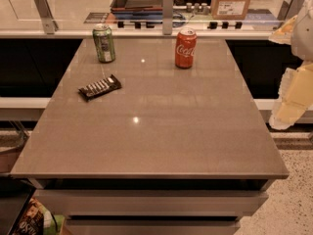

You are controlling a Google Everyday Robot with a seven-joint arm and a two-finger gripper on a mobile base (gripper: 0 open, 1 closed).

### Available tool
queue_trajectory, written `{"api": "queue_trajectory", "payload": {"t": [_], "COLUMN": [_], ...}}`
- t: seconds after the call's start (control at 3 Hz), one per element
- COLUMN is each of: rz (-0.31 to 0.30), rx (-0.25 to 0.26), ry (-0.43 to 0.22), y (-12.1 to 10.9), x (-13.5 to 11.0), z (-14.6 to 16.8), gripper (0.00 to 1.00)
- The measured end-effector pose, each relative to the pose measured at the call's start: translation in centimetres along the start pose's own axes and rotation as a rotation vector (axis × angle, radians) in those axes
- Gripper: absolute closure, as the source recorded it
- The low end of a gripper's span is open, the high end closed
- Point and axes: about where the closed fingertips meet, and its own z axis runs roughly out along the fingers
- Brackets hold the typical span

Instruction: Pick coke can

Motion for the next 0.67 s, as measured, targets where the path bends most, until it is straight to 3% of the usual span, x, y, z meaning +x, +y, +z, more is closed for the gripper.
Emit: {"api": "queue_trajectory", "payload": {"t": [0.33,0.67], "rz": [0.000,0.019], "rx": [0.000,0.027], "ry": [0.000,-0.042], "y": [0.0,-1.6], "x": [0.0,-0.4], "z": [0.0,0.4], "gripper": [0.00,0.00]}}
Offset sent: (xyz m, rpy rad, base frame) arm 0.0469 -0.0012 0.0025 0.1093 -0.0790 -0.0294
